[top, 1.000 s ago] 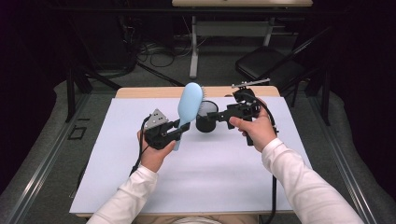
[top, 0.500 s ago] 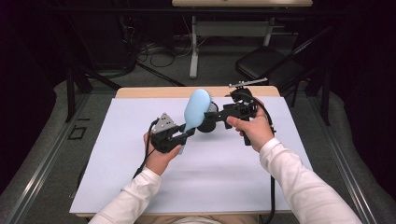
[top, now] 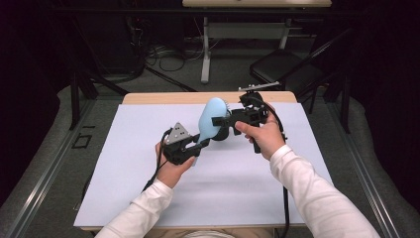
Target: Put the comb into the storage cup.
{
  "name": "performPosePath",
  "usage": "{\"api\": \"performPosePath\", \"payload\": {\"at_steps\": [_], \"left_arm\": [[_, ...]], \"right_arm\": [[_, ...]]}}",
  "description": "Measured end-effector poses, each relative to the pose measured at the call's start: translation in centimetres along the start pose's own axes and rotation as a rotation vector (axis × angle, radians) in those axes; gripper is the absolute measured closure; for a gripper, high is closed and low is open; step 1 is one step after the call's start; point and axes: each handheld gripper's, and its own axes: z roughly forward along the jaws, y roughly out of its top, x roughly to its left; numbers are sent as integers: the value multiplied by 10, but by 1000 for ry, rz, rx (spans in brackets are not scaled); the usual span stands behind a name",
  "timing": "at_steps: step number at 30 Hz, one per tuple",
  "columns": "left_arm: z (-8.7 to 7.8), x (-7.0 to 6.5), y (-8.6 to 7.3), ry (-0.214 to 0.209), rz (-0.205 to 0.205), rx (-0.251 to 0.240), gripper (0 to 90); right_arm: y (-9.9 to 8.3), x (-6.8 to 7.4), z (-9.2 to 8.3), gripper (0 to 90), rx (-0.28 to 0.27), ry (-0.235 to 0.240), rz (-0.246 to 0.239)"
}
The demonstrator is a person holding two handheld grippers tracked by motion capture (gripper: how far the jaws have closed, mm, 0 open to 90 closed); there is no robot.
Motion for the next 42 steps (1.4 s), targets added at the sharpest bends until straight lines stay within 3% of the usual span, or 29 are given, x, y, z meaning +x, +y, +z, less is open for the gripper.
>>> {"api": "performPosePath", "payload": {"at_steps": [9,35,42], "left_arm": [[0,0,0,-1,0,-1,698],[0,-2,0,-4,1,-6,698],[0,-2,-1,-4,1,-6,698]], "right_arm": [[5,5,9,142,-23,13,5],[9,3,23,194,-30,54,40],[9,1,22,233,-38,71,71]]}}
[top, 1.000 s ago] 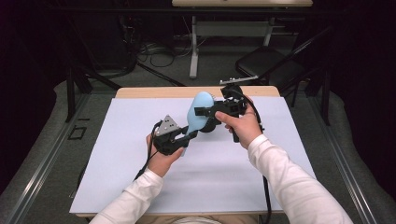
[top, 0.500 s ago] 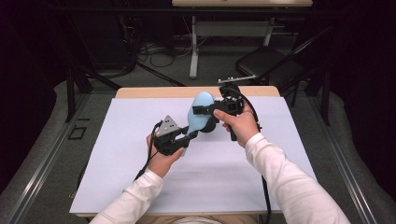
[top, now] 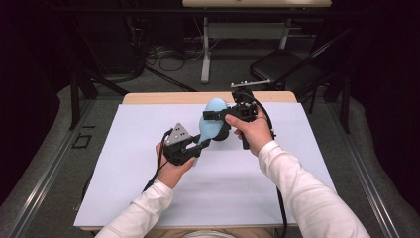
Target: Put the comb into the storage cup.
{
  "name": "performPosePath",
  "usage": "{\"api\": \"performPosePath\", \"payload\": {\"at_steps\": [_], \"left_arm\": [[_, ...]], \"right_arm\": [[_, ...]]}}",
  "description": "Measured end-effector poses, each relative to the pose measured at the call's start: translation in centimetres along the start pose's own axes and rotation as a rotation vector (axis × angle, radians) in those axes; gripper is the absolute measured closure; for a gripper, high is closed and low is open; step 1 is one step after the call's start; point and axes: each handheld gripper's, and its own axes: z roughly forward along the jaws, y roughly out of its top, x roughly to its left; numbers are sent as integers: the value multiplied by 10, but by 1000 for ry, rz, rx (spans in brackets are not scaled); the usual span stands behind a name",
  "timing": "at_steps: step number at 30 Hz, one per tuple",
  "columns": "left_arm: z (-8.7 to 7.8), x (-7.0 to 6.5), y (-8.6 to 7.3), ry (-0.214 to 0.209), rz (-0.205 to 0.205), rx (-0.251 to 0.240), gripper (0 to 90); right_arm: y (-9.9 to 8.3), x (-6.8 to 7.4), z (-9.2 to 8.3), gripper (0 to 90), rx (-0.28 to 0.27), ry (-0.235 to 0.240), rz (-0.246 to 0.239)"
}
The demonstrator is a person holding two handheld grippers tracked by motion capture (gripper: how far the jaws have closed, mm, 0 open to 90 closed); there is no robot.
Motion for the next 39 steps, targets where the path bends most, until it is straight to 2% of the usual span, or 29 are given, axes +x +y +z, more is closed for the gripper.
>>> {"api": "performPosePath", "payload": {"at_steps": [7,16,24,32,39], "left_arm": [[0,0,-1,-1,-2,1,698],[0,0,-1,-2,-1,-4,698],[1,0,-1,-5,3,1,698],[1,-1,-1,-10,11,3,698],[2,-2,-2,-9,9,4,698]], "right_arm": [[1,-4,-1,282,6,11,18],[1,-4,-2,324,0,3,23],[1,-8,-3,342,0,22,83],[0,-13,-2,394,-19,26,123],[-1,-14,0,408,-17,24,126]]}}
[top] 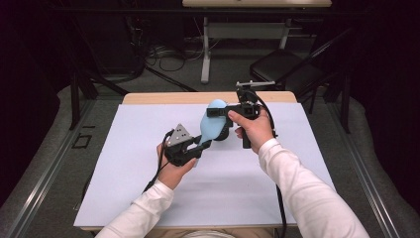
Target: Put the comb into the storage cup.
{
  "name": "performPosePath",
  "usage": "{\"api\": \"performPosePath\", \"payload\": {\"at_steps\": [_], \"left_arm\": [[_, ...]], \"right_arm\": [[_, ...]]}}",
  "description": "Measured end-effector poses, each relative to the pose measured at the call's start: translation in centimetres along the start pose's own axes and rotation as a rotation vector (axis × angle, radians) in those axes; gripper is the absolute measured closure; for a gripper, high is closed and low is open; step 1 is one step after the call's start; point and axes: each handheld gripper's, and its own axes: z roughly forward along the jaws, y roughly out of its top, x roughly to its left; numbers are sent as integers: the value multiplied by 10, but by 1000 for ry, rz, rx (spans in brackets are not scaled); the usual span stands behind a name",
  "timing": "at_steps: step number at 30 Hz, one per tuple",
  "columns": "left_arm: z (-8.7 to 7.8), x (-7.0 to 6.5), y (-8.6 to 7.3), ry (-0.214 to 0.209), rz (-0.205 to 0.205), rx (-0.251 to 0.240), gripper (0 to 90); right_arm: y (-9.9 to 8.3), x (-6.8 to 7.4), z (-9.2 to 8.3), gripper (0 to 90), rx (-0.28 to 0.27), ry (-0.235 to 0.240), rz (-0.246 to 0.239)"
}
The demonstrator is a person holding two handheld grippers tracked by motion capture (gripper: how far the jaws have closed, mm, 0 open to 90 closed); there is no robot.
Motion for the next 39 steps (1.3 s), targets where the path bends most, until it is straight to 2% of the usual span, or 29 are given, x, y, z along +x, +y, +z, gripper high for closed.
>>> {"api": "performPosePath", "payload": {"at_steps": [5,15,26,31,39], "left_arm": [[0,0,0,0,-2,-2,698],[1,1,-1,3,-7,0,698],[2,0,-2,-2,-10,4,698],[2,0,-2,-2,1,4,697],[3,0,-3,-8,-9,3,696]], "right_arm": [[0,-1,0,450,-2,-7,6],[-3,-2,0,460,-28,-7,27],[-3,-4,0,466,-13,-8,61],[-3,-5,-1,469,-4,-1,75],[-2,-7,-1,477,7,-6,103]]}}
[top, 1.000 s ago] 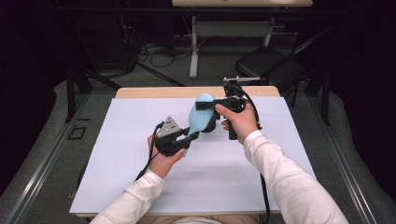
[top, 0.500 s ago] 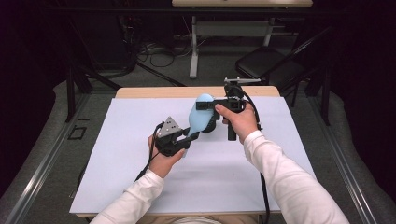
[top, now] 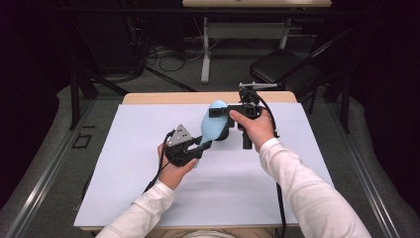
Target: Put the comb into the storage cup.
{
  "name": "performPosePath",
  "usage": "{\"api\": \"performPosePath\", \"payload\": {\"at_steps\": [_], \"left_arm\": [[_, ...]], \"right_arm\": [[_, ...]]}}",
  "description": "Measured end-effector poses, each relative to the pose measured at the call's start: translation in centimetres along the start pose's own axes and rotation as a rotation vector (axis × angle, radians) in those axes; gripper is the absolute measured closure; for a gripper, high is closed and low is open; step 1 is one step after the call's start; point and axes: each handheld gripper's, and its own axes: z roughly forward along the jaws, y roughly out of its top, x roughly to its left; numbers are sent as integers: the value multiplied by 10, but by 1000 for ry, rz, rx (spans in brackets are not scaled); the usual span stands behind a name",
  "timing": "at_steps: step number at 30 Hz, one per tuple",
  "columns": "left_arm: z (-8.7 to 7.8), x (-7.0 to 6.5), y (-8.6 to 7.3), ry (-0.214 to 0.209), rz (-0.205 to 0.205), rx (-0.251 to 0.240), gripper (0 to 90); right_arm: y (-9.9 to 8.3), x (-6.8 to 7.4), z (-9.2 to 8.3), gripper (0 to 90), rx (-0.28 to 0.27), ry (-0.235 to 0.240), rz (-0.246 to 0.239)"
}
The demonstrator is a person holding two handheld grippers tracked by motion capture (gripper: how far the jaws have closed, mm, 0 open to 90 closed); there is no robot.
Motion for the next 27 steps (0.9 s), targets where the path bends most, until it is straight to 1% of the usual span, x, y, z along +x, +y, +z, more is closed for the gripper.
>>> {"api": "performPosePath", "payload": {"at_steps": [4,11,24,27], "left_arm": [[0,1,0,-5,-2,-2,693],[1,2,-2,-14,-11,-6,688],[1,2,-2,-12,-15,-3,682],[2,2,-2,-14,-19,-8,677]], "right_arm": [[0,0,0,480,-4,-3,6],[0,0,0,484,4,-12,16],[0,0,0,487,6,-15,16],[0,0,-1,488,6,-12,19]]}}
